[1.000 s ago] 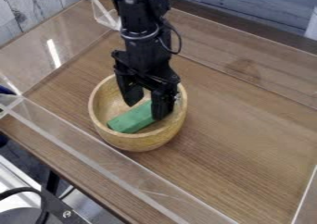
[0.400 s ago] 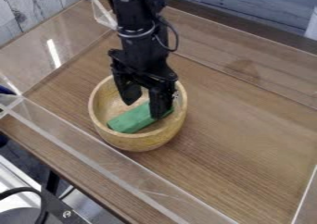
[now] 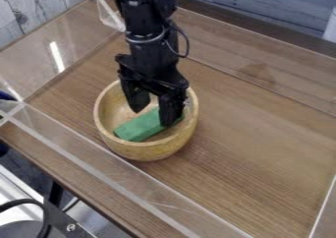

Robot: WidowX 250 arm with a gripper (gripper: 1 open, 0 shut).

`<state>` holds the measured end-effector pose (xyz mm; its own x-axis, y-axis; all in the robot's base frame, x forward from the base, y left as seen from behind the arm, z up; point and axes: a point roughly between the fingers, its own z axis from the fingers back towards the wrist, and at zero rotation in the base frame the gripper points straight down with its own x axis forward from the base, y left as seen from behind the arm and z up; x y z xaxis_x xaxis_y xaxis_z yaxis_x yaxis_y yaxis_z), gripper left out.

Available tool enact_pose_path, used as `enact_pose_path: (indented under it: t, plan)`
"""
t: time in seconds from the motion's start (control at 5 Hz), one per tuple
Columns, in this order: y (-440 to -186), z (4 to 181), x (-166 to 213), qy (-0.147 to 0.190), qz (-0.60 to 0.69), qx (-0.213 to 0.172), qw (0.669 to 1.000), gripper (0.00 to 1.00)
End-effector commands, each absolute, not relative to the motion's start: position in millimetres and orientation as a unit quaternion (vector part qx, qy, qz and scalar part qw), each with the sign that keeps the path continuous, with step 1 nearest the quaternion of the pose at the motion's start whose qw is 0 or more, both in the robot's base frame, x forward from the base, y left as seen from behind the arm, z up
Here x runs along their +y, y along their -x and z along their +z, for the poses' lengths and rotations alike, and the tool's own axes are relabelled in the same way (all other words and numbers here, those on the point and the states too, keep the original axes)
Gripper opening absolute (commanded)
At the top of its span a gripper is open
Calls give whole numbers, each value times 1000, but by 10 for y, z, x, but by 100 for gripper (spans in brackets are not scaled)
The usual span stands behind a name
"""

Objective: Remove the green block from inside the brown bowl and put it on the table

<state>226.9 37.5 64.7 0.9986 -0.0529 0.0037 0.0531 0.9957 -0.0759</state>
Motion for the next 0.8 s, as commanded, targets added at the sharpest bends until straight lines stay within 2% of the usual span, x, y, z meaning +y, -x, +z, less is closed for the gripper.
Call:
enact_pose_path:
  t: [0.0, 0.2, 0.6]
  plan:
    - [-2334, 748, 372, 34, -29, -18, 999, 100]
    - [-2339, 799, 343, 37, -30, -21, 999, 100]
    - [-2302, 687, 406, 22, -28, -2, 999, 100]
